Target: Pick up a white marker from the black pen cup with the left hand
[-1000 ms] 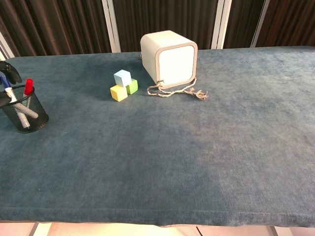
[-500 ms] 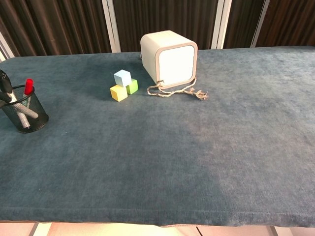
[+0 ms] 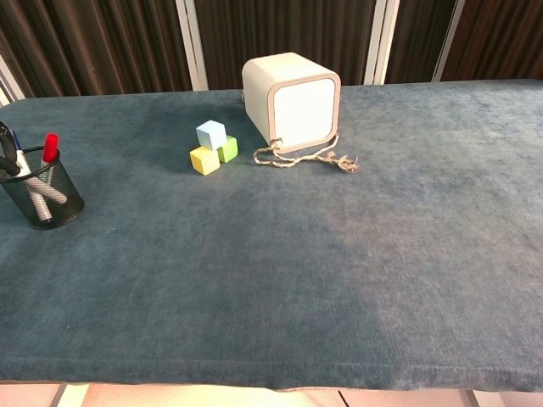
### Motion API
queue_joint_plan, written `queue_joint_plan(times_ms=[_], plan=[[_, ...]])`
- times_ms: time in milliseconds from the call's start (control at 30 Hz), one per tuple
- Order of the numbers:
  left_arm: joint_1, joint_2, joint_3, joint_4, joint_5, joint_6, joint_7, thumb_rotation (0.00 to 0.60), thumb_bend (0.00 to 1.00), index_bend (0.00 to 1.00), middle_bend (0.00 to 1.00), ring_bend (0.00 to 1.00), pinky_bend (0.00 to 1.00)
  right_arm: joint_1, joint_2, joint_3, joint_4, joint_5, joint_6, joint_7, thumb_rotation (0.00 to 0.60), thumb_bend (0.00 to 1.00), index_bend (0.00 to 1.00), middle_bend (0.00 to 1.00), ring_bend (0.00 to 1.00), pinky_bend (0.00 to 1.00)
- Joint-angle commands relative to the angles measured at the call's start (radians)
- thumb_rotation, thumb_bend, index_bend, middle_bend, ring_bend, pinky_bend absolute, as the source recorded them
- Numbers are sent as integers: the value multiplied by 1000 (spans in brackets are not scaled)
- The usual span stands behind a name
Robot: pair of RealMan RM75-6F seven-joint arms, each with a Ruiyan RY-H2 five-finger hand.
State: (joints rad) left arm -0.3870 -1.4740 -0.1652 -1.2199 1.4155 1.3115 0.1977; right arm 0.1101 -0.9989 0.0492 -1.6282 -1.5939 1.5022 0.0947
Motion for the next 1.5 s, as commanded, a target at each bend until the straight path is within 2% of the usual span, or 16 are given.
queue_joint_plan(times_ms=[33,300,333,600,733,800,933,1100,1233,1400,1500], plan=[[-2,2,1,-6,2,4,-20,600,516,615,680,665,655,0,0,0,0,1,0,1,600,50,0,88,0,36],[4,13,-4,-20,18,46,-34,600,533,648,733,696,661,-1,-1,0,3,2,0,5,600,50,0,88,0,35],[17,37,-9,-50,34,92,-28,600,533,649,736,696,658,-2,0,1,4,2,2,7,600,50,0,88,0,35],[57,131,-16,-233,103,230,43,600,533,649,747,696,593,-8,0,-1,10,1,10,16,600,50,0,88,0,35],[37,133,-12,-298,165,246,82,600,531,652,750,696,594,-10,1,0,10,-3,17,18,600,50,0,88,0,35],[9,110,-13,-314,190,227,107,600,531,653,750,696,592,-10,1,-1,10,-4,17,18,600,50,0,88,0,34],[-71,24,-37,-297,171,131,142,600,533,654,749,692,548,-6,2,0,5,-6,13,19,600,50,0,88,0,36],[-170,-117,-84,-189,108,30,191,600,533,651,750,692,518,-8,12,-1,-7,-15,19,10,600,50,0,88,0,35],[-225,-207,-95,-90,55,-36,261,600,530,652,753,690,485,-14,13,-4,-8,-7,20,7,600,50,0,88,0,36],[-265,-292,-96,0,25,-66,298,600,528,652,748,681,451,-15,9,-3,-2,0,17,10,600,50,0,88,0,34],[-284,-329,-99,51,17,-68,315,600,501,621,692,627,412,-15,10,-4,-1,-1,15,10,600,50,0,88,0,35]])
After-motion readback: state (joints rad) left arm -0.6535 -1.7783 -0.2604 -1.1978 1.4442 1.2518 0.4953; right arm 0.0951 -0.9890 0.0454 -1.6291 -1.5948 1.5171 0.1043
